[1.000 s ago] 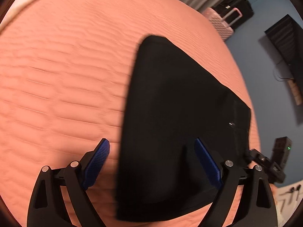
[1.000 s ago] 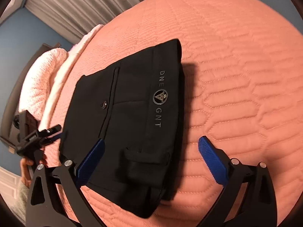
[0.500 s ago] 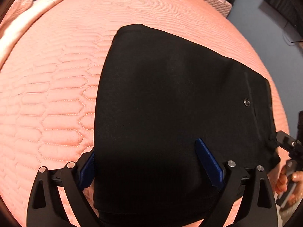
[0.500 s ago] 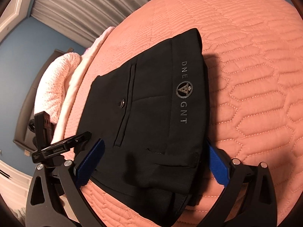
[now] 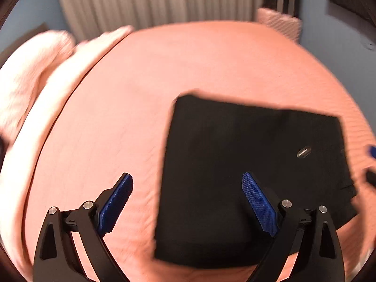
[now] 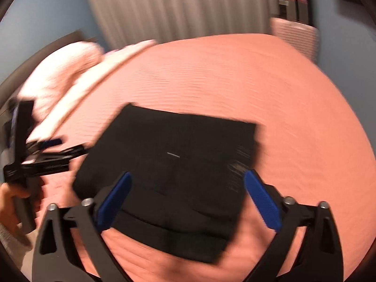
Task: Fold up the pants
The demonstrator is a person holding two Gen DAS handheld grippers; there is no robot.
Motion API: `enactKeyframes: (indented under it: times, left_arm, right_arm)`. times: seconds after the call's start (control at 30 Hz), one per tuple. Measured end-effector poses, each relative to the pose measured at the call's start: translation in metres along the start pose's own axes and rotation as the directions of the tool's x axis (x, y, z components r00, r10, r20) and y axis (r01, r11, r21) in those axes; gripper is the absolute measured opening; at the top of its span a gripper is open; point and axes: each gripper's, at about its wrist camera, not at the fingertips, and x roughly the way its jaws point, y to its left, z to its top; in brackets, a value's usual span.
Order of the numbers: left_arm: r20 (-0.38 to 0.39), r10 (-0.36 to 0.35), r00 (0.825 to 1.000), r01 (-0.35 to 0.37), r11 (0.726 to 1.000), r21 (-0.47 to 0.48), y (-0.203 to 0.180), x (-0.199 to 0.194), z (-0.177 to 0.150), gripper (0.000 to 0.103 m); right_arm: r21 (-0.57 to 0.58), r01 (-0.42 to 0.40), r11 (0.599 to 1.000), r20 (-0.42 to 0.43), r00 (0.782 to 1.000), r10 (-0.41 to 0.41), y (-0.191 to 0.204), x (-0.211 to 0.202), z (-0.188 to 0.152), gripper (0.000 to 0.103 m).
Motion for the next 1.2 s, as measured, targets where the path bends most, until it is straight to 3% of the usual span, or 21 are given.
enactKeyframes:
  times: [0.1,0.13,0.2,0.23,0.27,0.3,0.33,0.37,0.43,0.53,0.6,0.63,0.73,0.8,0.87,0.9,1.0,1.07,1.13,1.17,1.2]
  left_arm:
    - [-0.033,-0.056,0.998,0.058,0.996,0.069,-0.031,0.039,0.045,0.091]
    - [-0.084,-0.032,0.996,0.038,0.997,0.072,-0.034,0.062,0.058,0.092]
    - [-0.169,-0.013,0.985,0.022,0.998,0.054,-0.033,0.104,0.074,0.092]
    - [-0.200,0.013,0.980,-0.004,0.999,0.047,-0.028,0.120,0.075,0.098]
    - [-0.216,-0.001,0.976,0.010,0.999,0.039,-0.019,0.129,0.071,0.098]
    - [-0.211,-0.060,0.976,0.058,0.998,-0.018,-0.005,0.136,0.073,0.098]
    - [-0.208,-0.077,0.975,0.066,0.996,-0.061,0.008,0.136,0.073,0.098]
    - [-0.210,-0.044,0.977,0.022,0.994,-0.107,0.025,0.135,0.075,0.098]
    - [-0.187,0.040,0.982,-0.068,0.986,-0.149,0.048,0.123,0.073,0.094]
    - [-0.126,-0.050,0.991,0.020,0.973,-0.232,0.078,0.092,0.045,0.096]
    - [-0.163,-0.046,0.986,0.010,0.978,-0.210,0.075,0.092,0.024,0.096]
    - [-0.201,-0.020,0.979,-0.014,0.986,-0.166,0.071,0.099,0.013,0.098]
    - [-0.195,-0.044,0.980,0.002,0.978,-0.209,0.084,0.088,-0.014,0.098]
    - [-0.186,-0.057,0.981,0.007,0.966,-0.258,0.102,0.066,-0.028,0.097]
    - [-0.173,-0.161,0.972,0.103,0.948,-0.301,0.112,0.056,-0.039,0.097]
    - [-0.162,-0.242,0.957,0.173,0.921,-0.350,0.119,0.055,-0.049,0.097]
    - [-0.129,-0.407,0.904,0.307,0.829,-0.467,0.132,0.066,-0.073,0.097]
    - [-0.092,-0.409,0.908,0.326,0.827,-0.458,0.136,0.065,-0.077,0.097]
    - [-0.089,-0.405,0.910,0.329,0.837,-0.438,0.131,0.063,-0.078,0.098]
    - [-0.085,-0.414,0.906,0.341,0.835,-0.432,0.118,0.055,-0.084,0.098]
    - [-0.073,-0.457,0.887,0.385,0.815,-0.433,0.112,0.056,-0.084,0.098]
  right_arm:
    - [0.069,-0.065,0.996,-0.034,0.997,0.068,-0.004,0.046,0.035,0.075]
    - [0.083,-0.055,0.995,-0.058,0.996,0.060,-0.008,0.059,0.042,0.065]
    - [0.137,-0.048,0.989,-0.135,0.989,0.067,-0.030,0.092,0.050,0.064]
    - [0.147,-0.019,0.989,-0.168,0.985,0.043,-0.038,0.102,0.048,0.063]
    - [0.140,0.001,0.990,-0.187,0.982,0.026,-0.048,0.107,0.046,0.042]
    - [0.153,-0.007,0.988,-0.181,0.983,0.035,-0.064,0.105,0.042,0.032]
    - [0.202,-0.015,0.979,-0.168,0.984,0.050,-0.079,0.101,0.038,0.008]
    - [0.259,0.001,0.966,-0.155,0.987,0.040,-0.092,0.094,0.034,0.005]
    - [0.307,0.037,0.951,-0.101,0.995,-0.006,-0.098,0.069,0.029,0.012]
    - [0.170,-0.050,0.984,-0.118,0.990,0.071,-0.057,0.053,0.013,0.012]
    - [0.008,0.012,1.000,-0.203,0.979,-0.010,-0.031,0.069,-0.010,0.025]
    - [-0.011,0.038,0.999,-0.207,0.977,-0.040,-0.031,0.074,-0.018,0.027]
    - [0.139,0.068,0.988,-0.154,0.987,-0.046,-0.046,0.048,-0.027,0.028]
    - [0.197,0.086,0.977,-0.134,0.989,-0.060,-0.054,0.021,-0.035,0.041]
    - [0.223,0.054,0.973,-0.135,0.991,-0.024,-0.060,0.011,-0.046,0.078]
    - [0.240,0.038,0.970,-0.131,0.991,-0.007,-0.064,0.009,-0.053,0.095]
    - [0.336,-0.068,0.940,-0.145,0.982,0.123,-0.075,0.025,-0.065,0.095]
    - [0.415,-0.135,0.900,-0.120,0.972,0.201,-0.079,0.041,-0.070,0.095]
    - [0.436,-0.167,0.885,-0.077,0.972,0.221,-0.077,0.039,-0.077,0.095]
    - [0.442,-0.203,0.874,-0.053,0.967,0.251,-0.075,0.042,-0.076,0.095]
    - [0.457,-0.251,0.853,-0.030,0.954,0.297,-0.075,0.046,-0.075,0.095]
